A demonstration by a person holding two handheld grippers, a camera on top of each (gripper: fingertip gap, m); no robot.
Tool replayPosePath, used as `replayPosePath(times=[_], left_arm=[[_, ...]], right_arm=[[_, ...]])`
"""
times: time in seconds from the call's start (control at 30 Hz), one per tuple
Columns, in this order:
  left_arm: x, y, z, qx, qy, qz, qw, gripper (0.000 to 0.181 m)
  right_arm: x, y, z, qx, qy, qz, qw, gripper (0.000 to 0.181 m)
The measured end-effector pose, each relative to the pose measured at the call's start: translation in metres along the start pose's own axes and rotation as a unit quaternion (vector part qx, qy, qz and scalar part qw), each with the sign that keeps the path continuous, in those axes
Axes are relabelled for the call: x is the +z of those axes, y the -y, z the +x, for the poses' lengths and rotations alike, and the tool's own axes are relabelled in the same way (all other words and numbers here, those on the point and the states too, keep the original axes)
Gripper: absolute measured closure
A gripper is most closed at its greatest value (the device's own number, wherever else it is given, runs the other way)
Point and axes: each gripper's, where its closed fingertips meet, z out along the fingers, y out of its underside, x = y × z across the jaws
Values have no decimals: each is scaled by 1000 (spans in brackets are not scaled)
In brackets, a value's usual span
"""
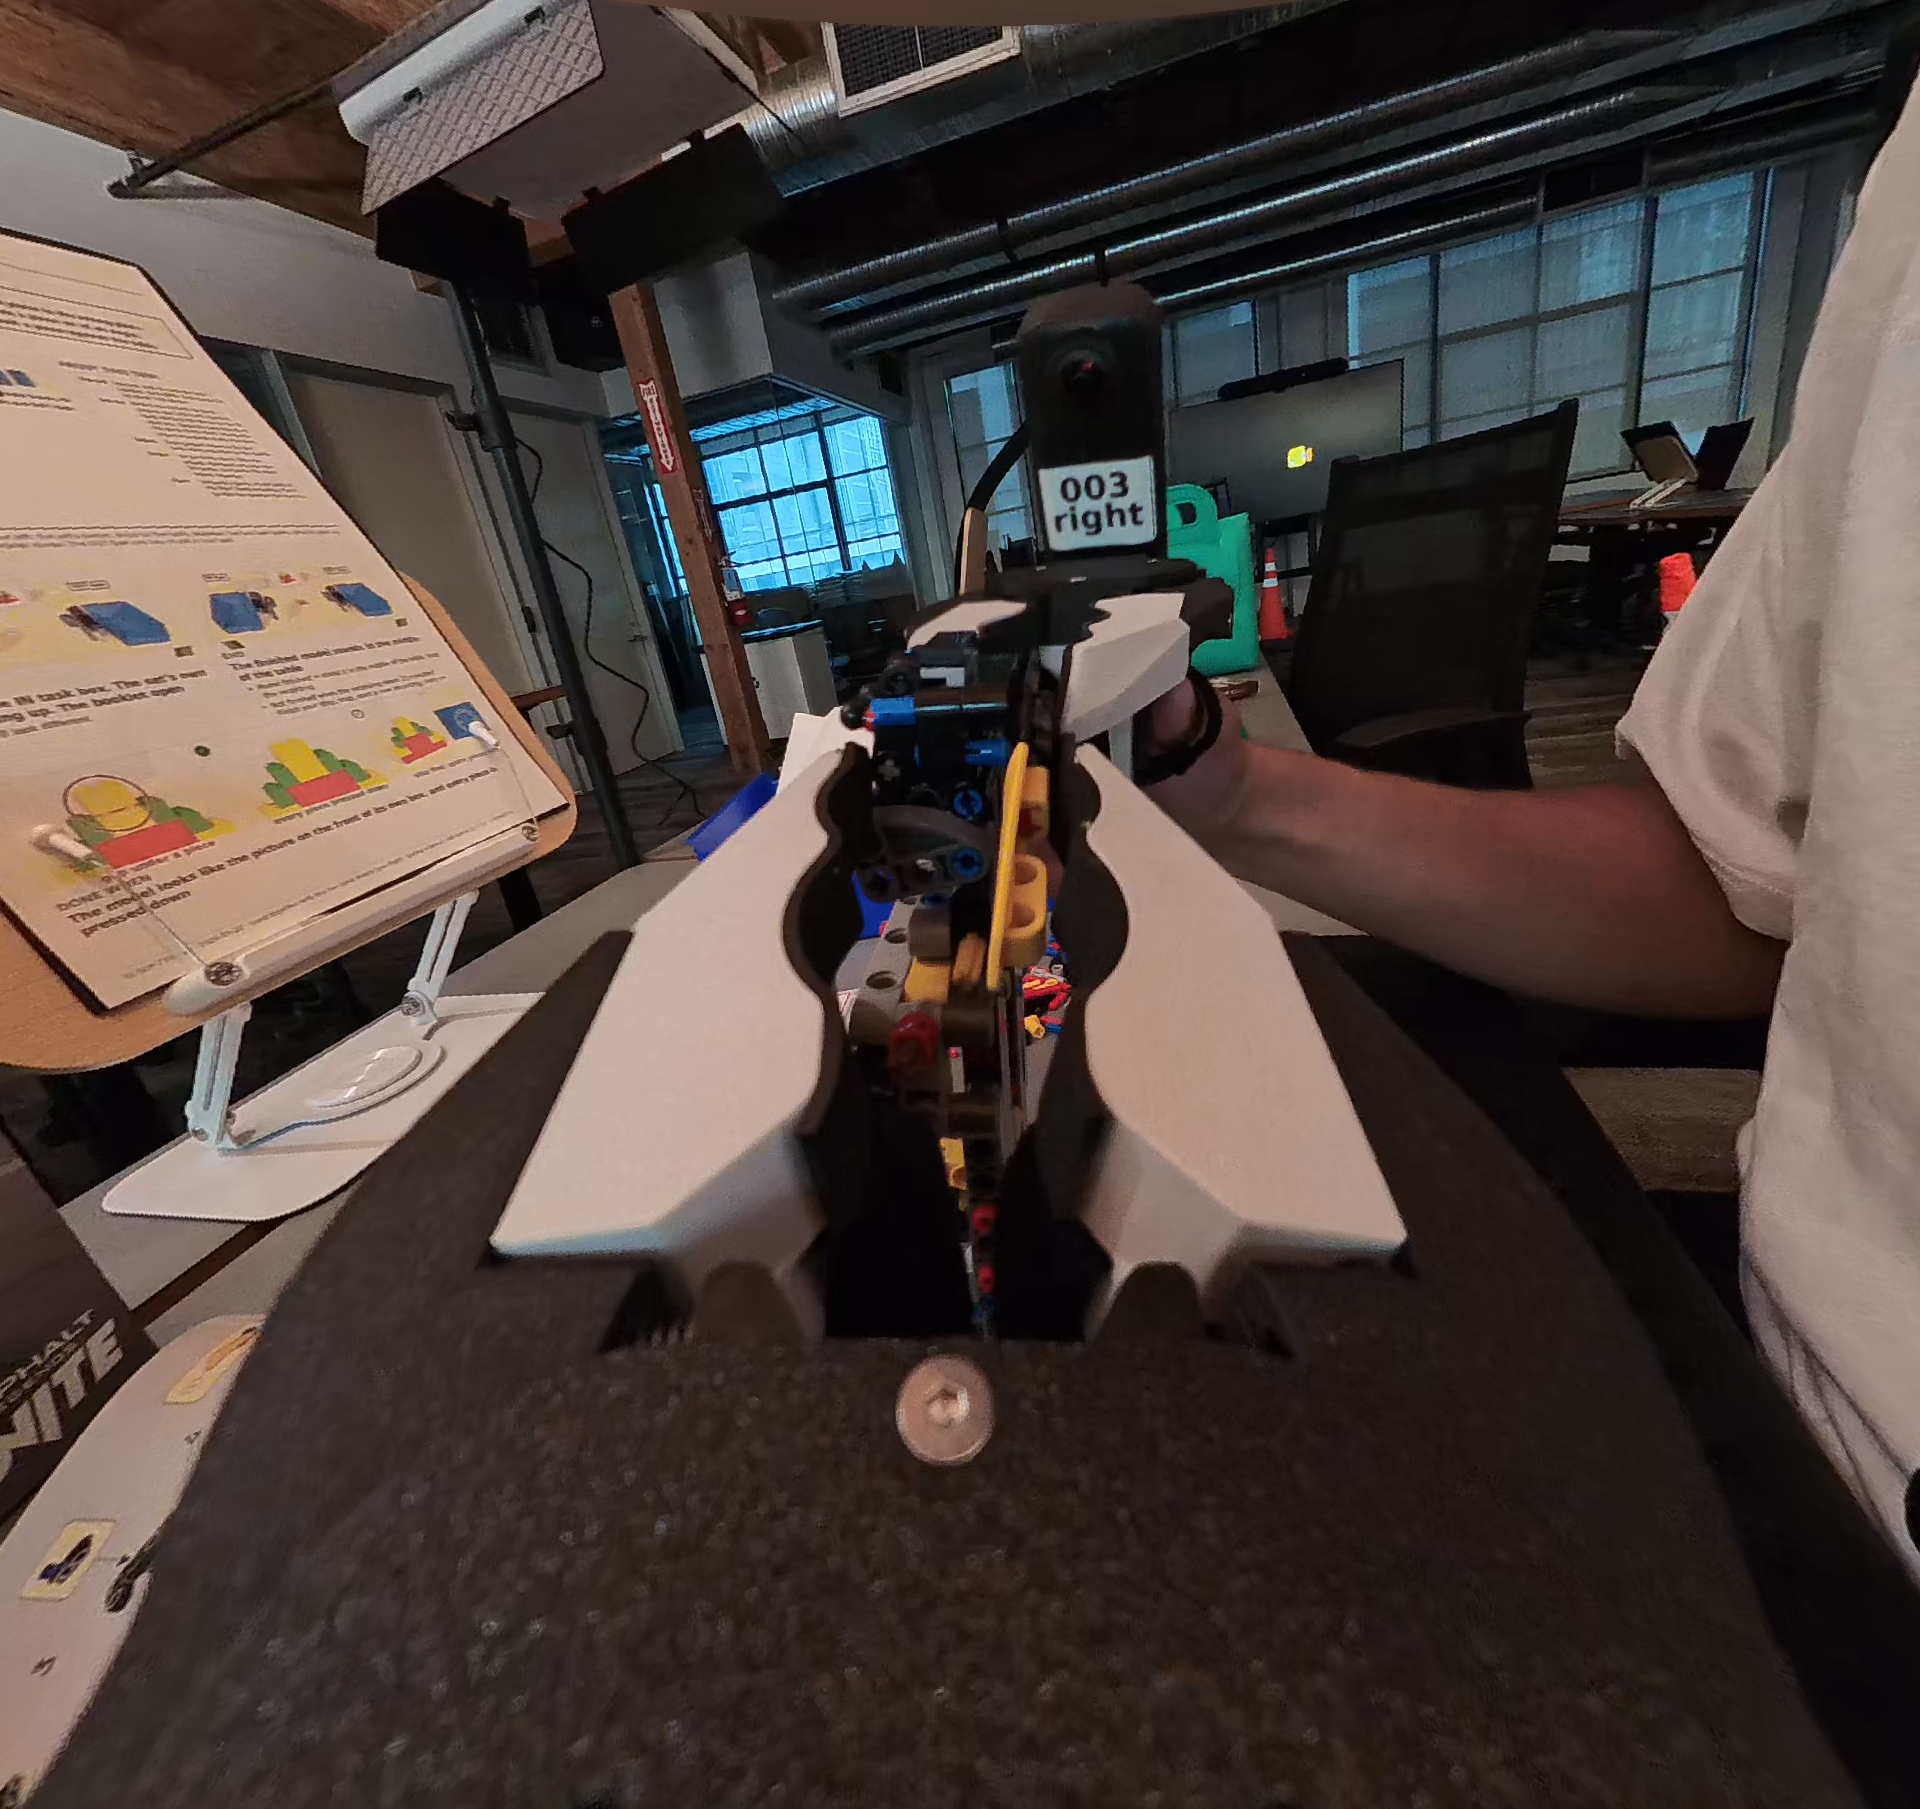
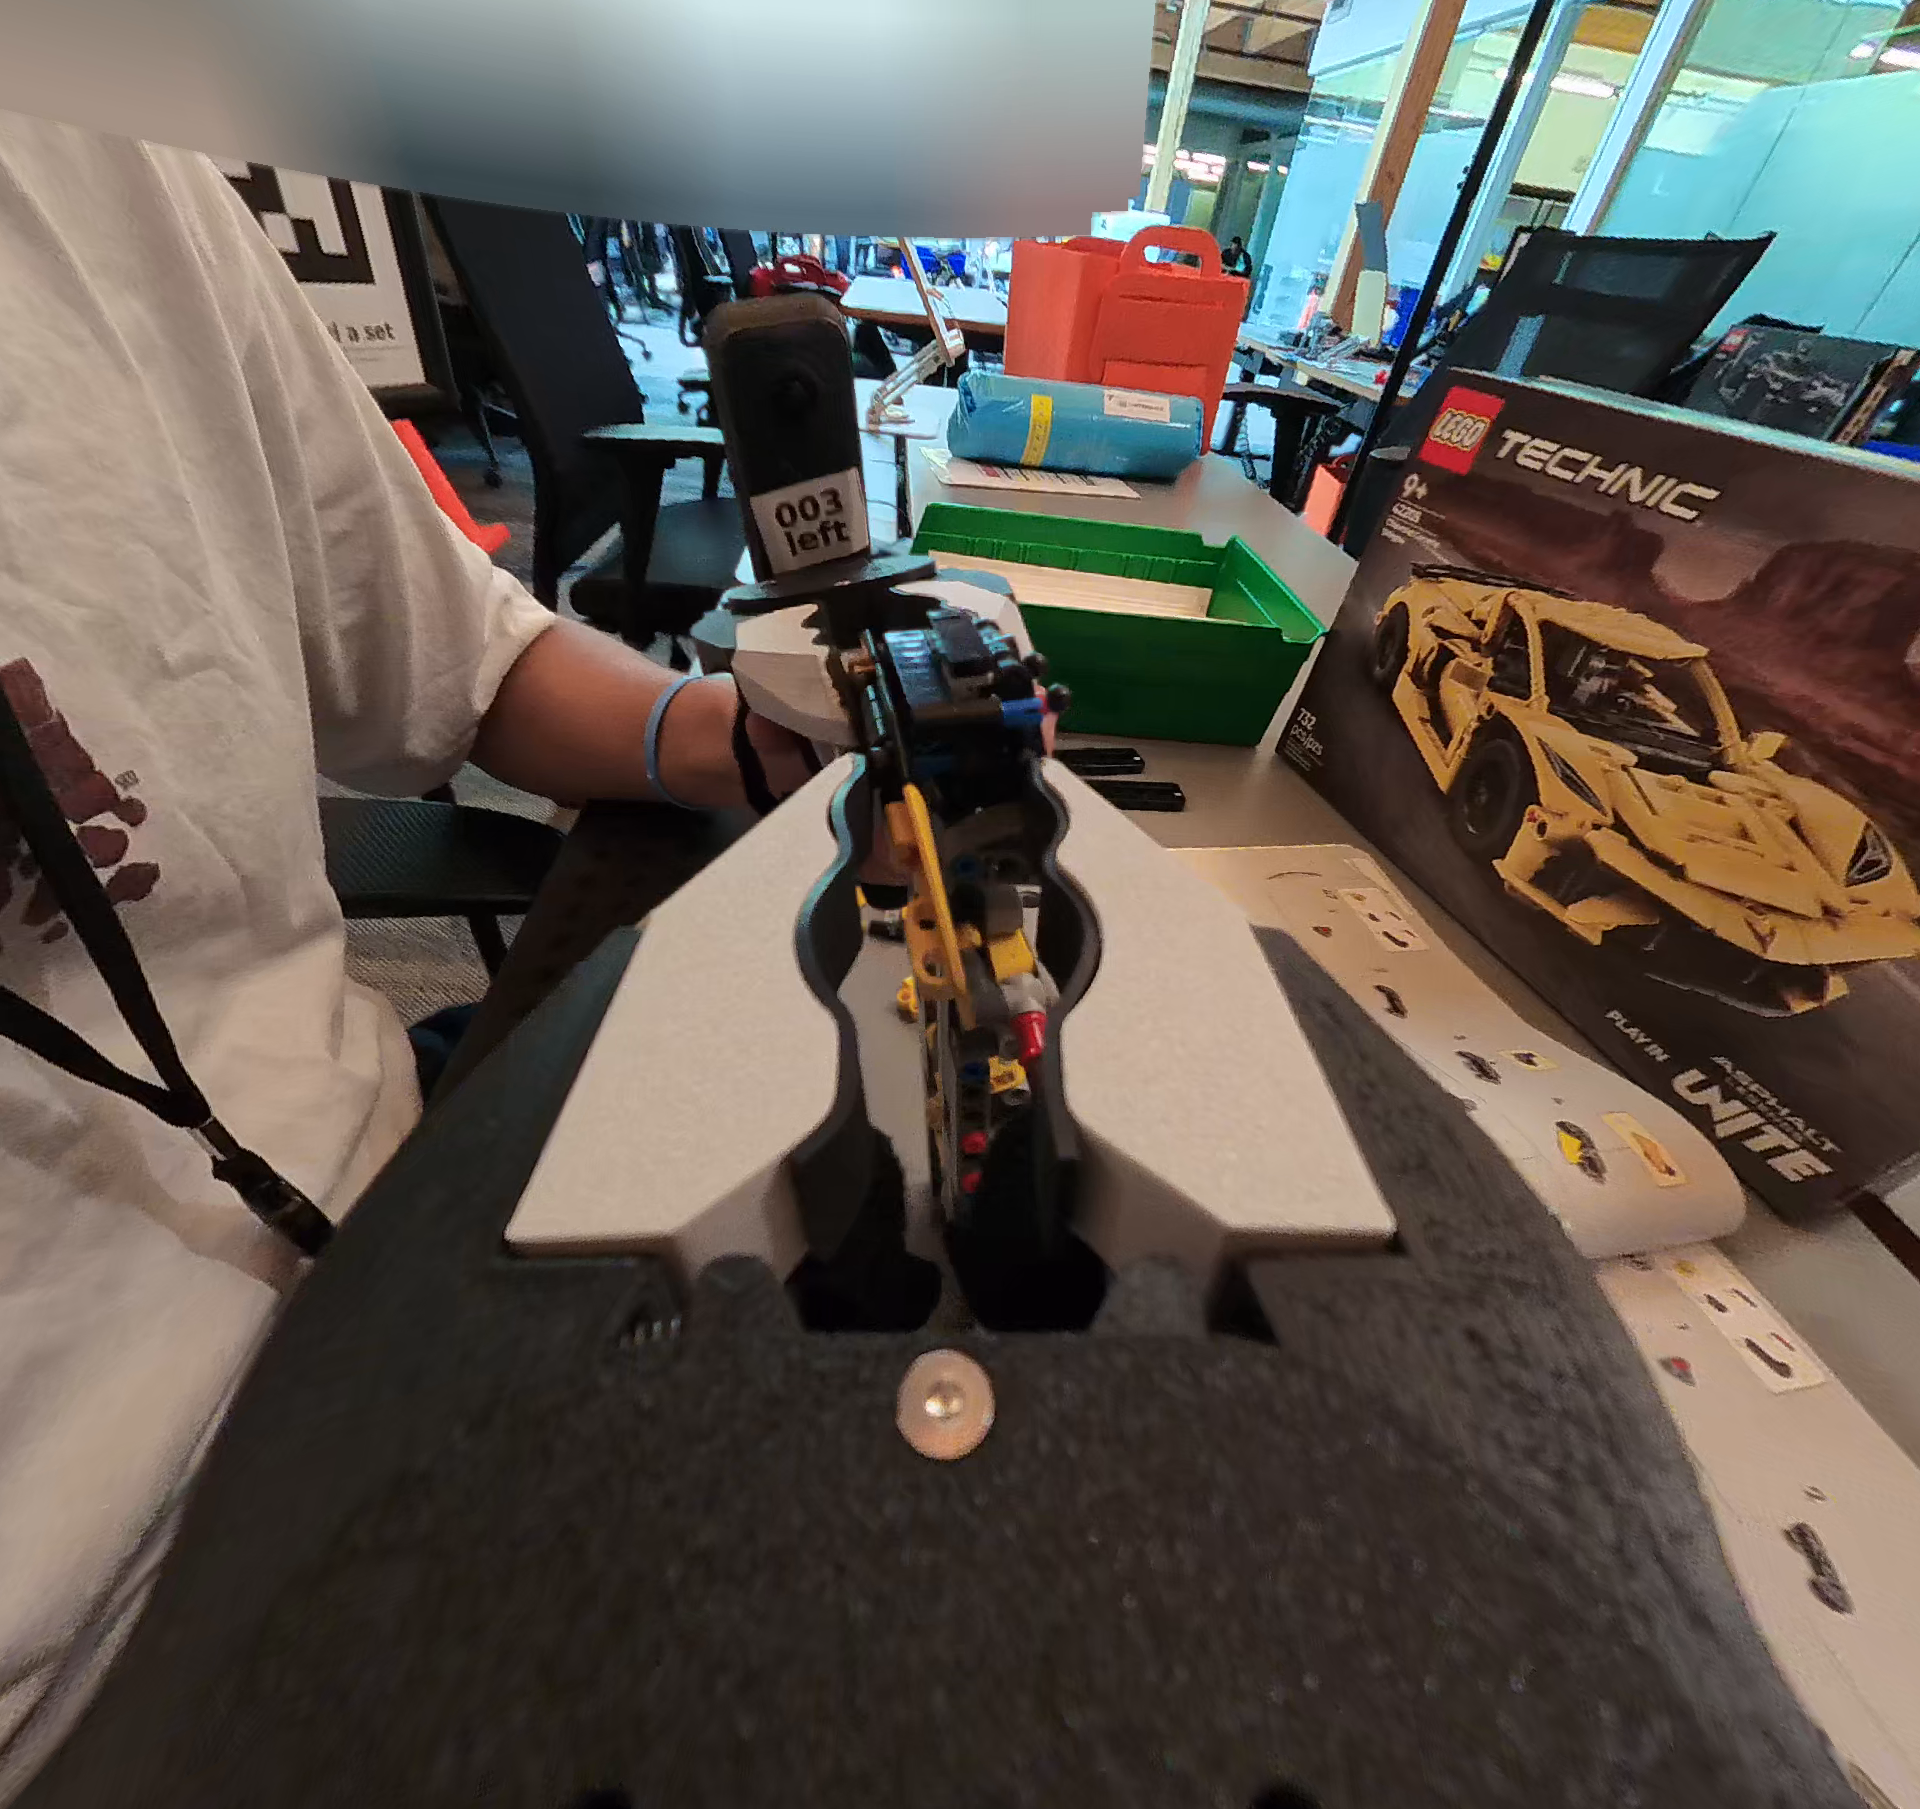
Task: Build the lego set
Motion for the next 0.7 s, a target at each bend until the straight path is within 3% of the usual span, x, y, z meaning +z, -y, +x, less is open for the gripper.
replayPosePath(times=[0.13, 0.23, 0.4, 0.7], left_arm=[[0, 0, 0, 3, 0, 0, 1000, 149], [1, 0, 1, 8, 0, -1, 1000, 149], [3, -1, 4, 22, 7, -6, 1000, 149], [4, -2, -1, 39, 39, -17, 998, 150]], right_arm=[[-2, 1, 1, 19, 21, 35, 999, 152], [-5, 3, 7, 40, 21, 53, 998, 139], [-4, -3, 2, 52, 41, 41, 997, 142], [-4, 1, 5, -18, 0, 59, 998, 151]])
